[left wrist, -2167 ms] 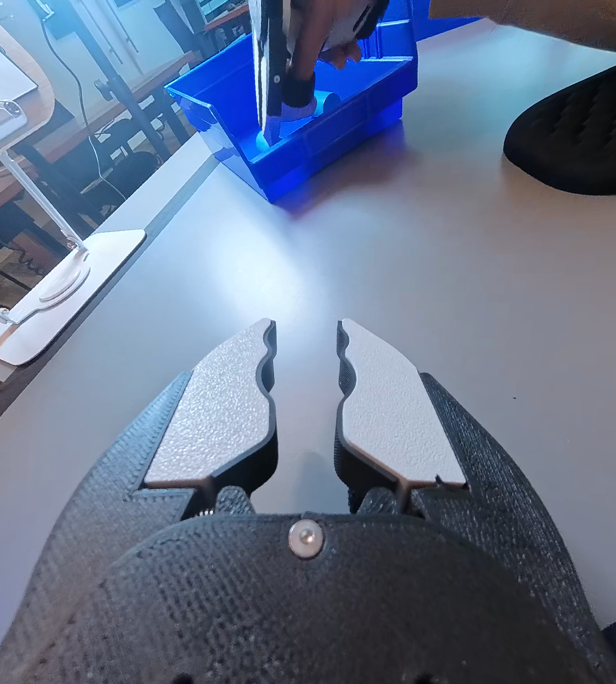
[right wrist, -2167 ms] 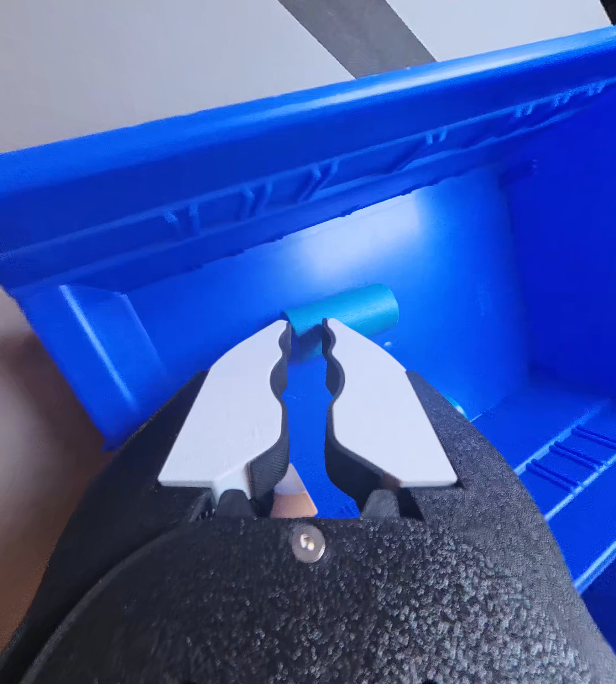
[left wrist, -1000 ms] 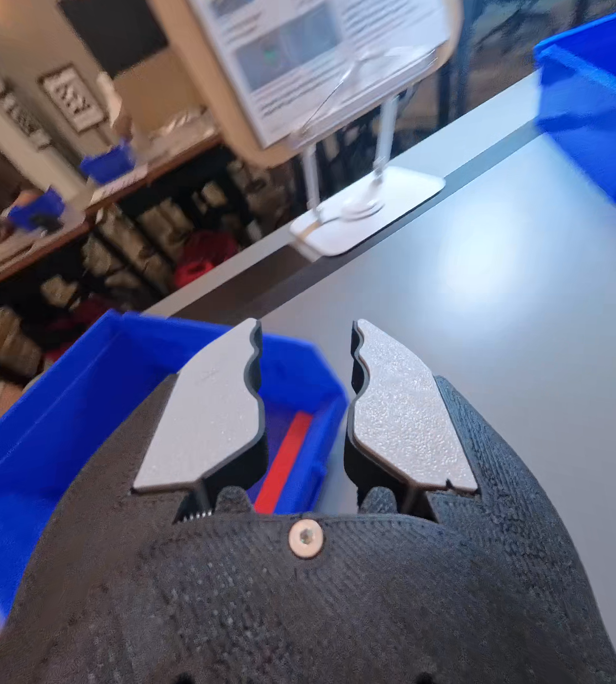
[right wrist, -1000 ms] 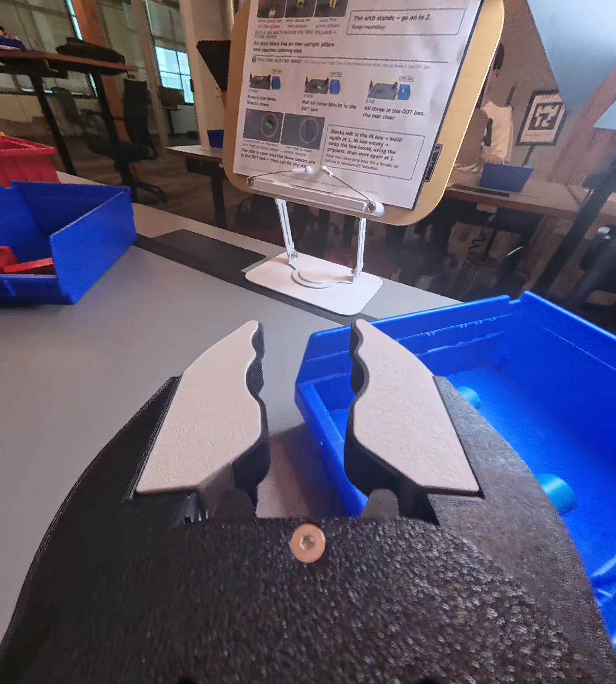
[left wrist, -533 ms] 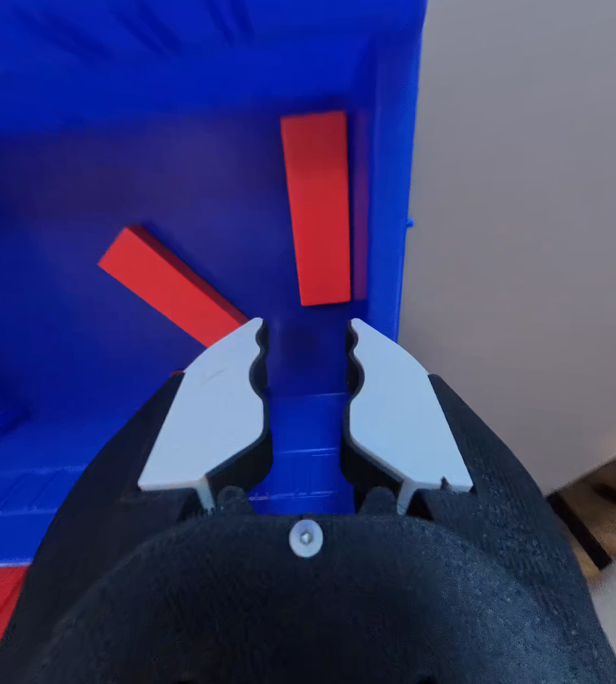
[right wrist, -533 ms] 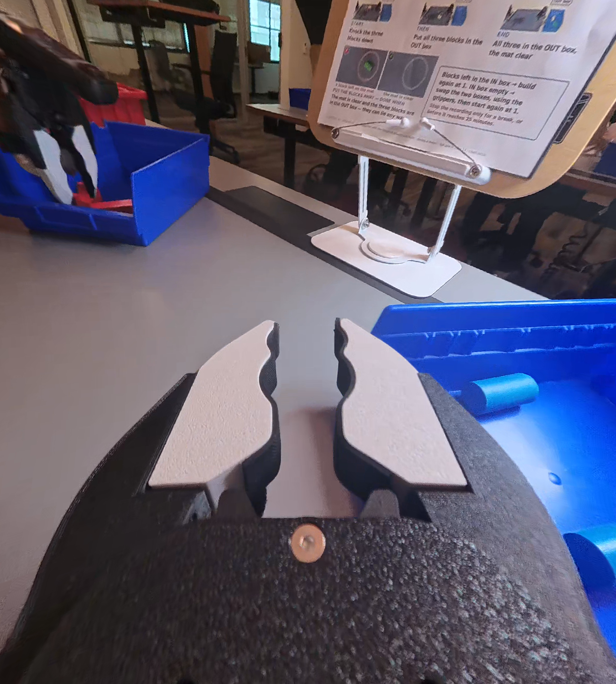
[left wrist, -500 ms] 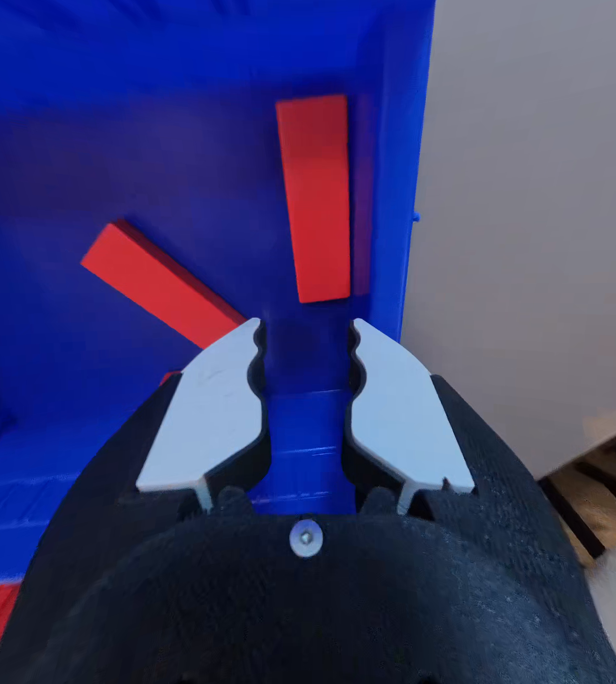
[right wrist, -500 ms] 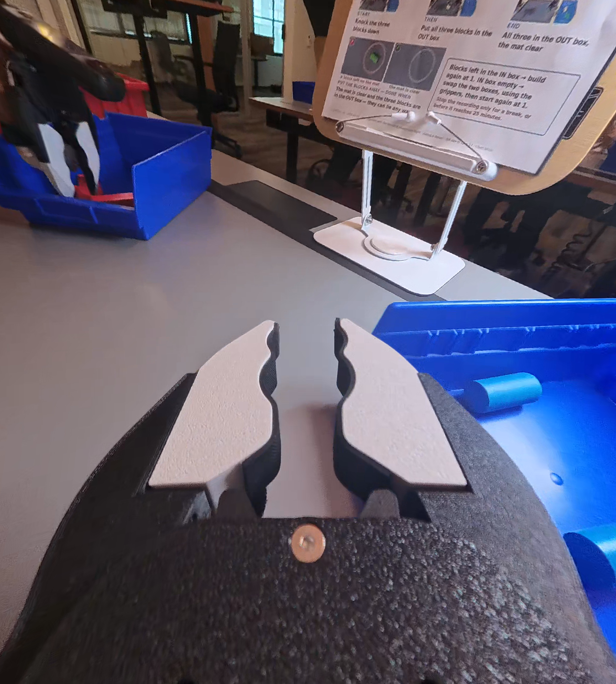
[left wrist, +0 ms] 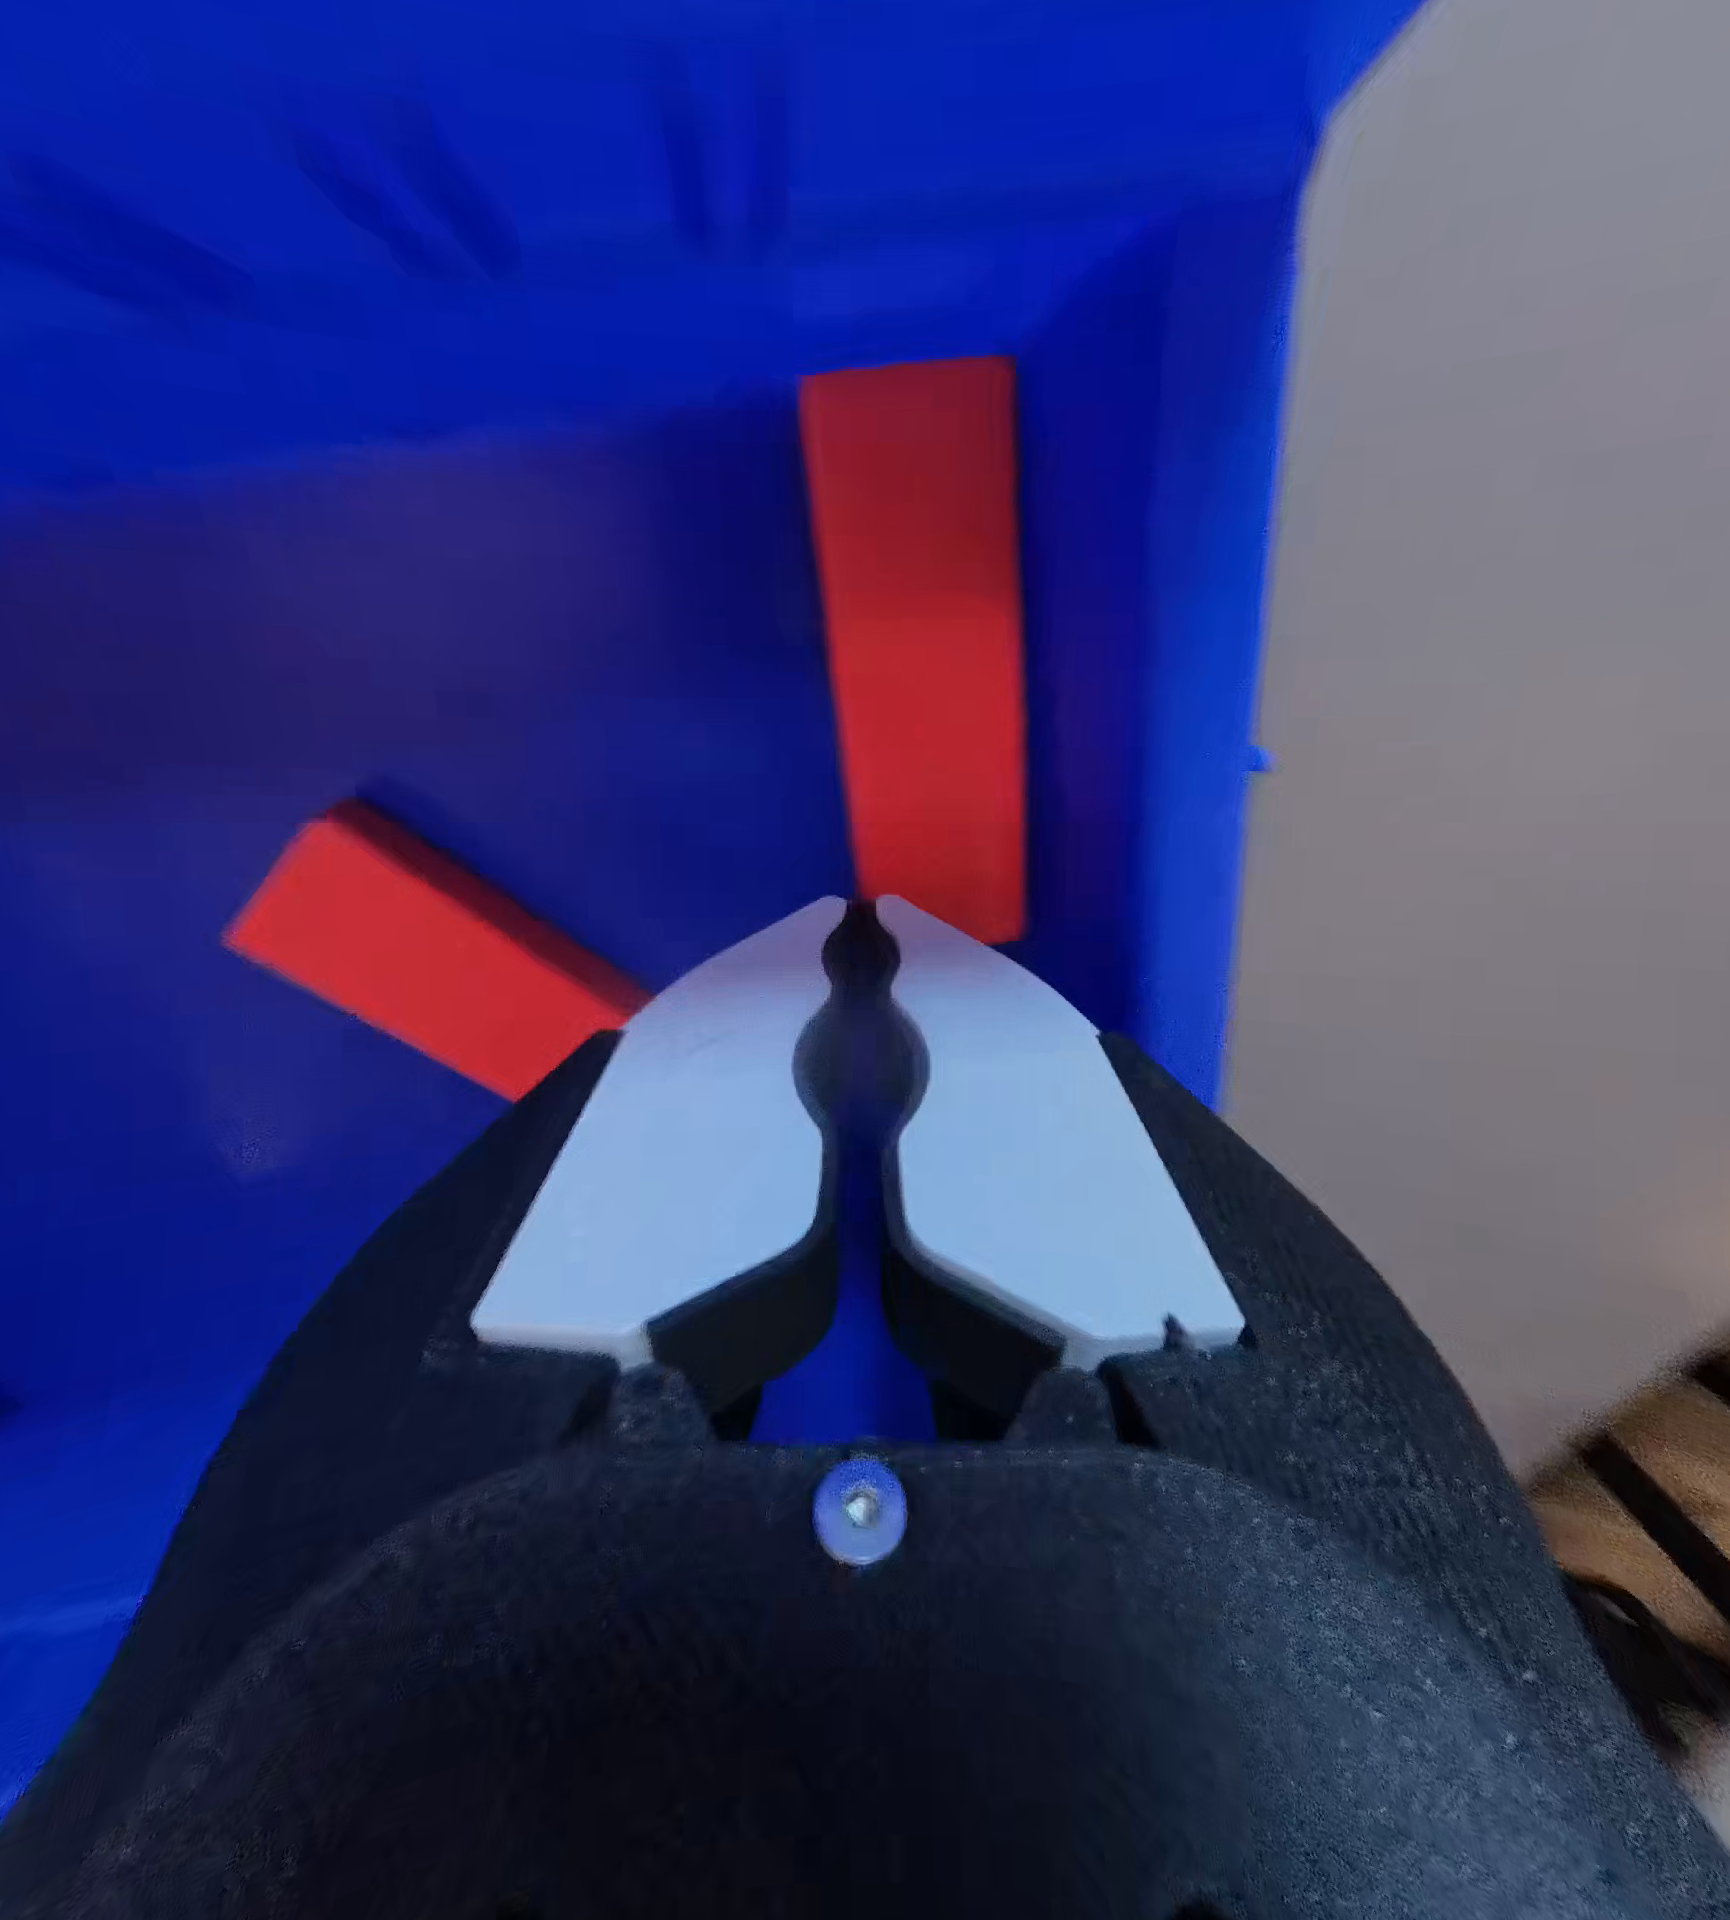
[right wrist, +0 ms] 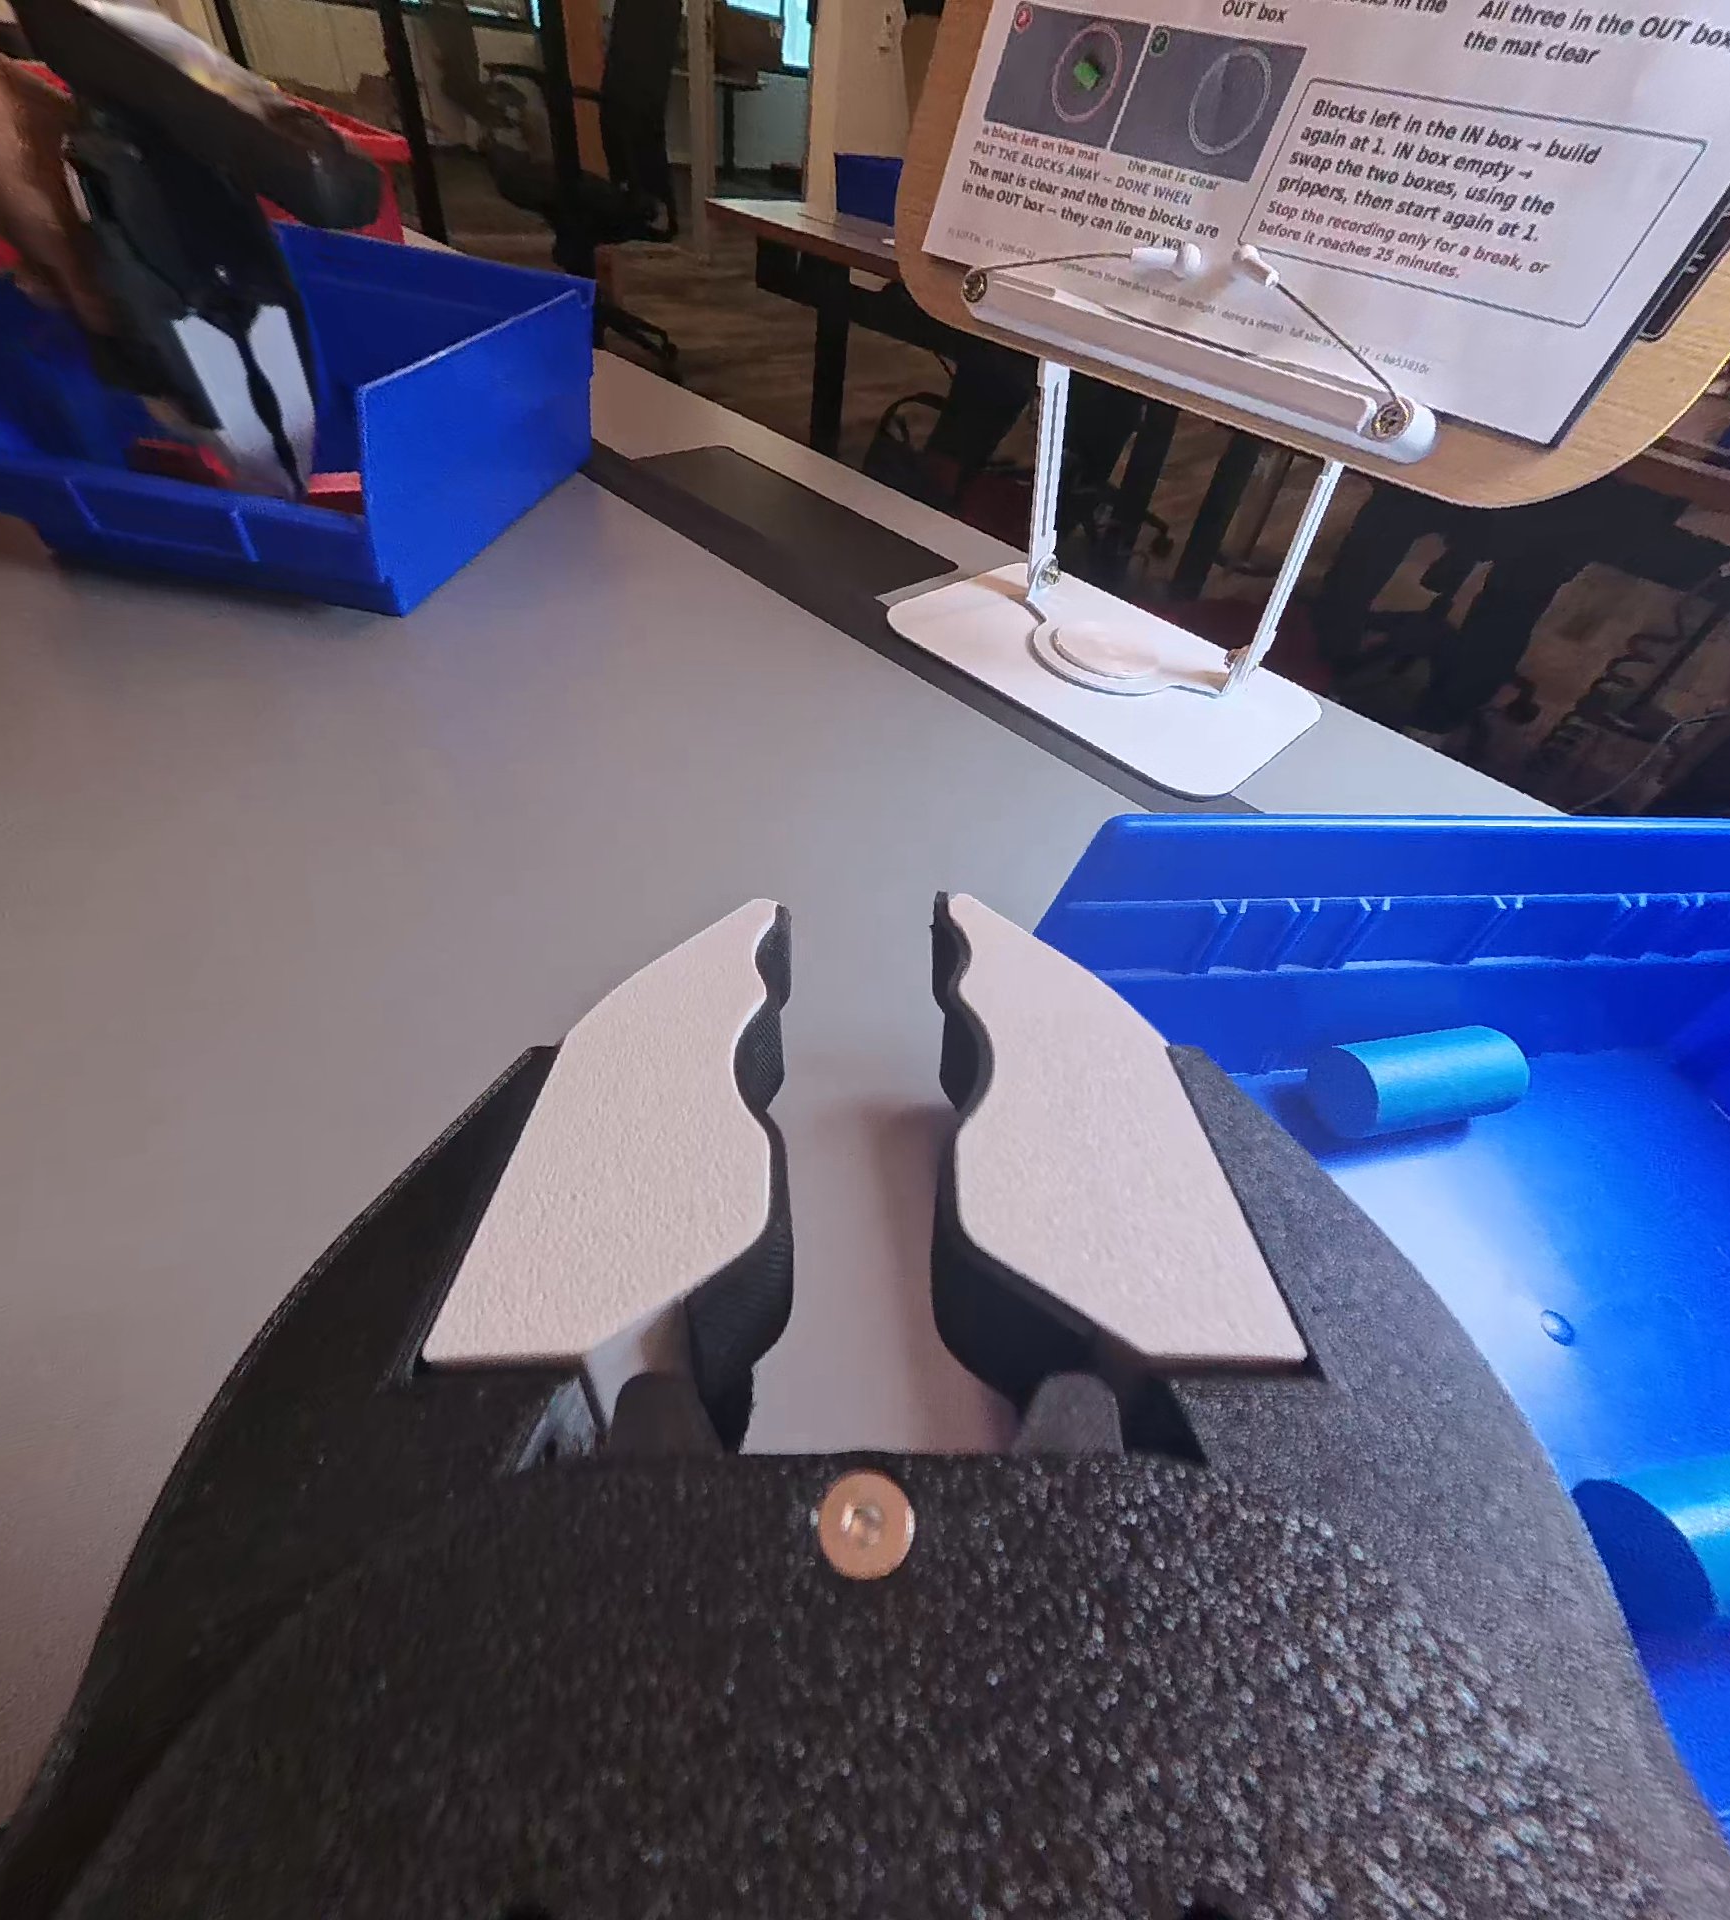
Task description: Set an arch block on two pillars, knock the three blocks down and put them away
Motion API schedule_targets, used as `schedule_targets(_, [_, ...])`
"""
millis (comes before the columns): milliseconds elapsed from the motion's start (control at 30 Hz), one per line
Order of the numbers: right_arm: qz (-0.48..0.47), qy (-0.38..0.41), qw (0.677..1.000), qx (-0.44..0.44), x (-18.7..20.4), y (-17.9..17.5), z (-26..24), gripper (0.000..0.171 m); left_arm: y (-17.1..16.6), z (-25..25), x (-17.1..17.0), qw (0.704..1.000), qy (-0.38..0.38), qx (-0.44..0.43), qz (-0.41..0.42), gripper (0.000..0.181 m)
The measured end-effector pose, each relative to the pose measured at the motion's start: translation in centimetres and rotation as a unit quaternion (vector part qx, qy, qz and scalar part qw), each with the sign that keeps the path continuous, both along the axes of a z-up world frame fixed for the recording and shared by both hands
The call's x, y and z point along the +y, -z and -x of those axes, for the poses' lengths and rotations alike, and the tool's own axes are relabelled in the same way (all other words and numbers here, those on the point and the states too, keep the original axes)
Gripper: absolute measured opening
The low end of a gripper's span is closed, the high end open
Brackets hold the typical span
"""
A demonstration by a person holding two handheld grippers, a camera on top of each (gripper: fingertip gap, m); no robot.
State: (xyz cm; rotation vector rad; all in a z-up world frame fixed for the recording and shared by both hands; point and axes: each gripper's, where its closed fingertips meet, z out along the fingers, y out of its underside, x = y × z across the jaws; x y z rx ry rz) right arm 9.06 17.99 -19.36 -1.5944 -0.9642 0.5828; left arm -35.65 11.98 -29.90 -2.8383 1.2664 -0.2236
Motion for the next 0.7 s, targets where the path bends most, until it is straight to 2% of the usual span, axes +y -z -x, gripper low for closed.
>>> schedule_targets(67, [0.002,0.000,1.000,-0.002,0.0,0.1,0.0,0.026,0.3,1.7,1.0,0.998,0.004,0.050,-0.037,0.001])
schedule_targets(133, [0.000,0.002,1.000,-0.005,0.0,0.2,0.0,0.026,0.4,2.5,1.9,0.996,-0.005,0.063,-0.066,0.001])
schedule_targets(233, [0.003,0.003,1.000,-0.004,0.1,0.3,-0.1,0.026,-1.0,1.7,2.9,0.994,-0.009,0.021,-0.111,0.001])
schedule_targets(267, [0.007,0.002,1.000,-0.003,0.1,0.4,-0.1,0.026,-1.5,1.1,2.8,0.994,-0.010,-0.003,-0.111,0.004])
schedule_targets(367, [0.019,-0.002,1.000,0.005,0.1,0.5,0.0,0.026,-2.2,-1.1,2.7,0.992,-0.024,-0.071,-0.098,0.034])
schedule_targets(467, [0.021,-0.004,1.000,0.006,0.1,0.5,0.1,0.026,-1.5,-2.8,3.0,0.990,-0.031,-0.110,-0.080,0.051])
schedule_targets(633, [0.026,-0.006,1.000,-0.002,0.0,1.0,0.1,0.026,0.5,-4.4,3.9,0.988,-0.059,-0.133,-0.047,0.046])
schedule_targets(700, [0.028,-0.006,1.000,-0.008,0.1,1.2,0.0,0.026,0.6,-4.5,3.9,0.989,-0.060,-0.129,-0.041,0.050])
